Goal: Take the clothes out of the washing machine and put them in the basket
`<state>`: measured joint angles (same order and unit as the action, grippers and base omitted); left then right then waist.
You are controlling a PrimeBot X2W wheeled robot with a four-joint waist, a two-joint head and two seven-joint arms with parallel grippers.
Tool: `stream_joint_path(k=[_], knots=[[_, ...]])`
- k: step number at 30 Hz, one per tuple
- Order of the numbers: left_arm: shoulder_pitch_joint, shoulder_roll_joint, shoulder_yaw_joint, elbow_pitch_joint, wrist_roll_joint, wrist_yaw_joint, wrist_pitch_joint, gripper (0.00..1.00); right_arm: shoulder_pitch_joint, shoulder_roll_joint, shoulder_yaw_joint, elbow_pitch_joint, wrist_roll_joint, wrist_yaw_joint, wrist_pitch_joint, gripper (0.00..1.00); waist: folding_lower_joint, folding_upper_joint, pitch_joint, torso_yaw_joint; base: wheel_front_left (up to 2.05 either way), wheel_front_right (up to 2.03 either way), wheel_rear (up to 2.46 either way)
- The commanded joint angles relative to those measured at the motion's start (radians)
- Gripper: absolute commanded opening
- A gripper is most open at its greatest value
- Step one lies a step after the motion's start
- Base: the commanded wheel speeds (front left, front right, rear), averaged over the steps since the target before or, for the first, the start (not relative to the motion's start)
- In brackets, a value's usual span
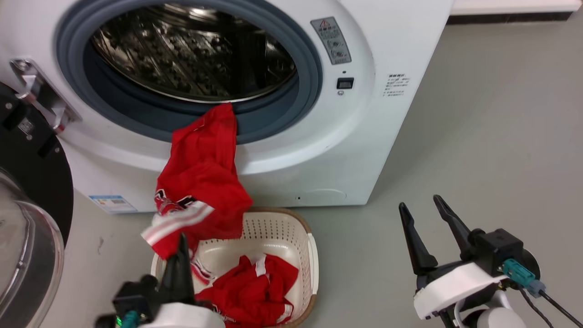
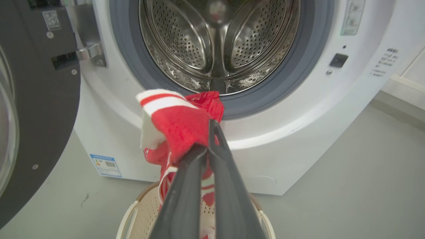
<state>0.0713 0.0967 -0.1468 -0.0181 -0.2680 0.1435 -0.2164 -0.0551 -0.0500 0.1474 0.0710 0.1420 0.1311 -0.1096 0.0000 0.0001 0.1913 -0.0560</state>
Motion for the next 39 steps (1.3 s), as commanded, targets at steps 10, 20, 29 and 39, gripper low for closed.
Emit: stream_joint_path(k=[10, 20, 29, 39], knots=[[-0.193, -0.032, 0.008, 0.375, -0.036, -0.047, -0.05, 0.0, -0.081, 0.0, 0.009, -0.019, 0.002, -0.001, -0.011, 1.0, 0.0, -0.0001, 0.183, -0.025, 0.0, 0.0, 0.0], [-0.461, -0.034, 0.071, 0.721, -0.002, -0.092, -0.049, 0.0, -0.168, 0.0, 0.04, -0.004, 0.017, -0.001, -0.04, 1.0, 0.0, -0.0001, 0.365, -0.083, 0.0, 0.0, 0.0], [-0.654, -0.017, 0.146, 0.993, -0.035, -0.076, -0.049, 0.0, -0.238, 0.0, 0.07, 0.019, 0.034, -0.001, -0.077, 1.0, 0.0, -0.0001, 0.523, -0.138, 0.0, 0.0, 0.0], [-0.739, 0.004, 0.218, 1.037, -0.035, -0.073, -0.049, 1.0, -0.279, 0.0, 0.073, 0.062, 0.029, -0.001, -0.111, 1.0, 0.0, -0.0001, 0.577, -0.151, 0.0, 0.0, 0.0]])
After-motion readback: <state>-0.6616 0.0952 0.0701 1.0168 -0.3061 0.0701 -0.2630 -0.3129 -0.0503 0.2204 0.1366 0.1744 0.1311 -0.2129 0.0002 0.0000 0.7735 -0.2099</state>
